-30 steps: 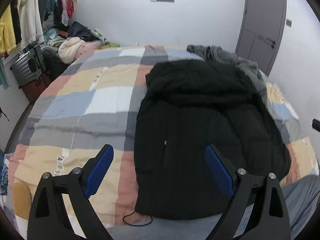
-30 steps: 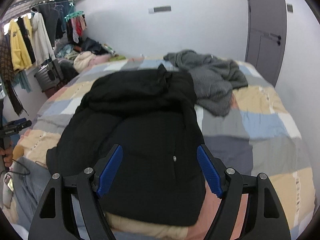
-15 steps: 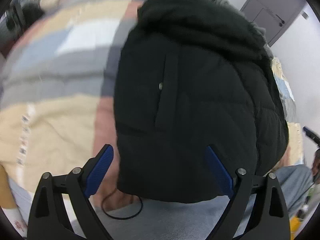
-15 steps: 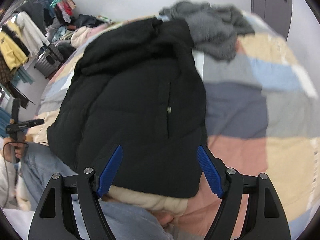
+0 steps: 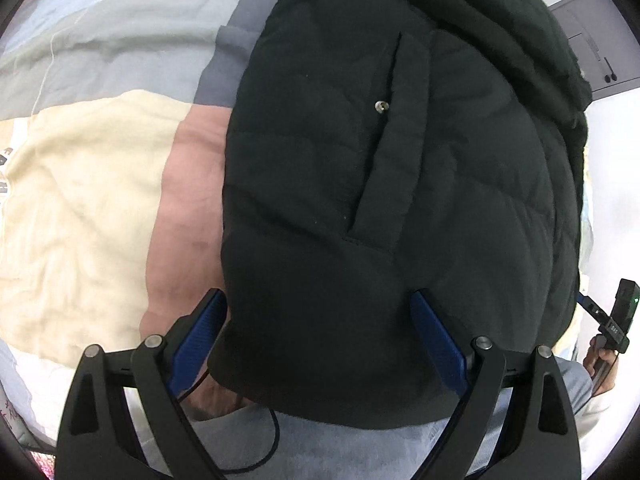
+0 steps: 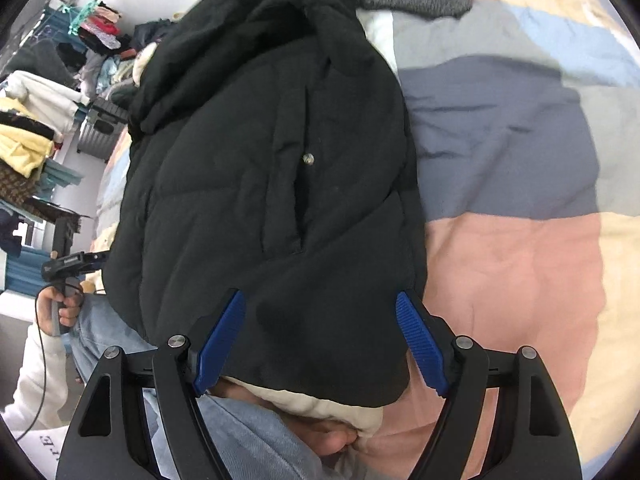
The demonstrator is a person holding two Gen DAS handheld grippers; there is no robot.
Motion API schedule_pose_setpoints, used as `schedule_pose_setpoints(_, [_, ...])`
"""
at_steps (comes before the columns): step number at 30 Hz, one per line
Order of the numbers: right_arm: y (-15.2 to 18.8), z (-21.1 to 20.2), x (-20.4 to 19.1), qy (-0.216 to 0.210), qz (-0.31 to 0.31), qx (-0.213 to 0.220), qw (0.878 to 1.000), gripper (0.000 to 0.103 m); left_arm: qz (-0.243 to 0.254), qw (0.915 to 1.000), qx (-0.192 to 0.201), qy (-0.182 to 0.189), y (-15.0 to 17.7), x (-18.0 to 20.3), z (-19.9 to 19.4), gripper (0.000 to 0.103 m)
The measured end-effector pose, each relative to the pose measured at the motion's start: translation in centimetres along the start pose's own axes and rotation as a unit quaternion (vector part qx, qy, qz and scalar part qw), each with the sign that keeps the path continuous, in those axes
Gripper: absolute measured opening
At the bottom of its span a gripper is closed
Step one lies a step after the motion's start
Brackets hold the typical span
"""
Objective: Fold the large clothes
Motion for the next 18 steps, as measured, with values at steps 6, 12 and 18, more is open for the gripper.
schedule_pose_setpoints(6, [-0.2,0.3,1.8,0.020,0.014,-0.020,1.000,0.079,-0.007,1.0000,-0.003,-0.003,-0.4,1.0,1.0,0.093])
schedule_pose_setpoints(12, [0.3,0.2,4.4,-0.010,0.043,-0.035,0.998,0.089,-0.004,1.0000,0.005,-0.007,-0.3,0.9,1.0,0.093])
schedule_pose_setpoints(18, [0.9,2.1,3.1,-0.062,0.028,-0.079,0.995,0.089,0.001,1.0000,0.006,-0.006,-0.1,0.6,0.4,0.093])
Point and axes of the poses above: each gripper's, at about its wrist camera, not at the fingertips, and z roughly the way its jaws point, x to its right, y to its underside, the point moved 7 cm from there along z, roughly the way its jaws point, and after that the axes turned 6 degrees about -y, right-handed, at the moved point
